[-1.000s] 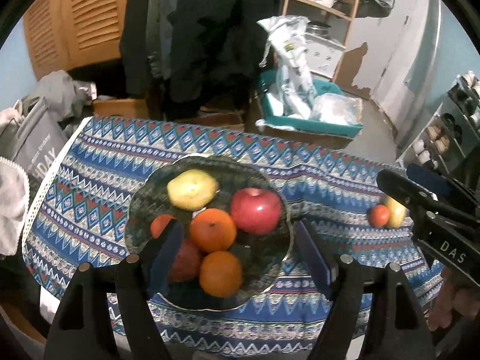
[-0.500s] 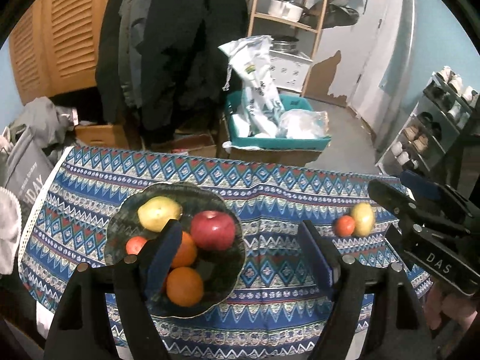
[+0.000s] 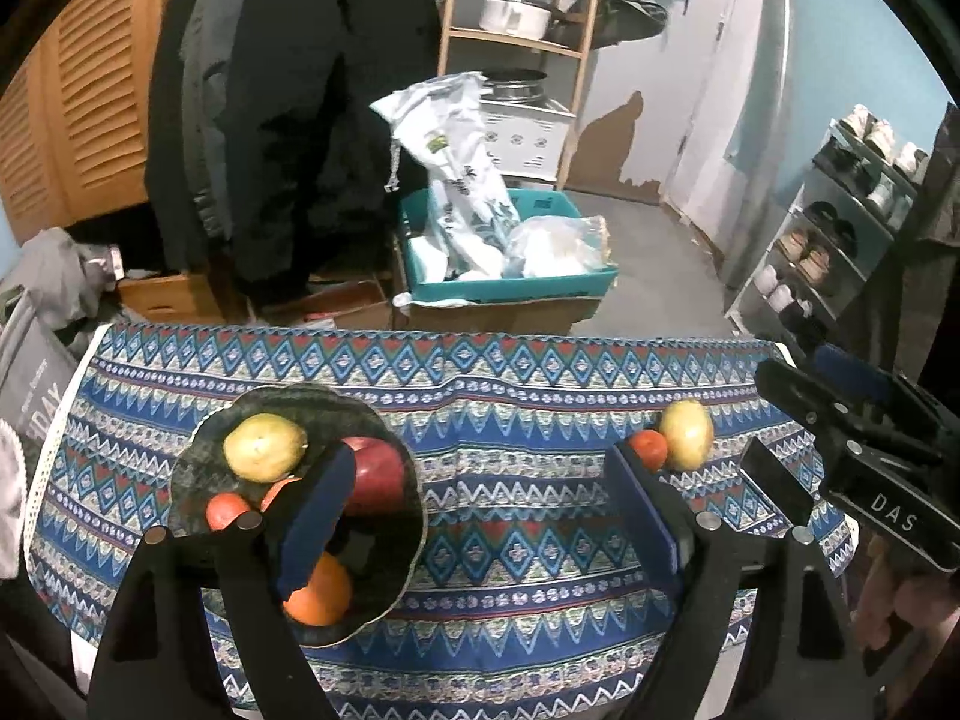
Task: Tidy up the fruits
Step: 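Move both tools away from the bowl toward the pear and tangerine on the cloth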
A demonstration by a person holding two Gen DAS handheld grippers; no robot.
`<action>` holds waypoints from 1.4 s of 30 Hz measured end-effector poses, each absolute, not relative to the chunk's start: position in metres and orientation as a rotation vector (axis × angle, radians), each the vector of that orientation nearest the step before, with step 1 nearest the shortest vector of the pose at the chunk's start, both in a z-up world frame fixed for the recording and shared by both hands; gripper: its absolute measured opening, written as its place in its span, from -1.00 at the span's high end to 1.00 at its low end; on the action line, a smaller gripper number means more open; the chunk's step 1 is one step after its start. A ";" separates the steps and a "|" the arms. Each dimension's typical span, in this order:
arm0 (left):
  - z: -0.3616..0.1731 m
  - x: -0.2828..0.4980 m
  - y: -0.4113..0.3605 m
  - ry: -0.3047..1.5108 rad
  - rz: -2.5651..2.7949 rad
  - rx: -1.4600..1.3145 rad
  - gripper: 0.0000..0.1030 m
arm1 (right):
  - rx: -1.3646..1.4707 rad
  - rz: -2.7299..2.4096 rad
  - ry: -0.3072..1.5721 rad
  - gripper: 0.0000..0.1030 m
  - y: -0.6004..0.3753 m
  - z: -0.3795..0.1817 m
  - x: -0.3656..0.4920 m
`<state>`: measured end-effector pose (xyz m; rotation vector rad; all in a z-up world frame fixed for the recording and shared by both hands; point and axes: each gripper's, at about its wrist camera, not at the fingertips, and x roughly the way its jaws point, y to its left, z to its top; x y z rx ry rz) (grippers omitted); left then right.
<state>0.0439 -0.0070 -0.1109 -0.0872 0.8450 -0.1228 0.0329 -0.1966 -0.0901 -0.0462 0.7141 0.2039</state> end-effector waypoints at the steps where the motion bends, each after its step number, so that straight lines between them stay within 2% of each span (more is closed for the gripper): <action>1: -0.111 0.045 -0.010 0.845 -0.127 -0.084 -0.67 | -0.040 0.194 0.715 -0.46 -0.203 -0.091 0.032; 20: -0.117 0.060 -0.084 0.875 -0.234 -0.008 -0.67 | 0.046 0.048 0.742 -0.46 -0.294 -0.107 0.027; 42: -0.176 0.126 -0.111 0.970 -0.250 0.038 -0.67 | 0.032 0.092 0.943 -0.46 -0.307 -0.185 0.094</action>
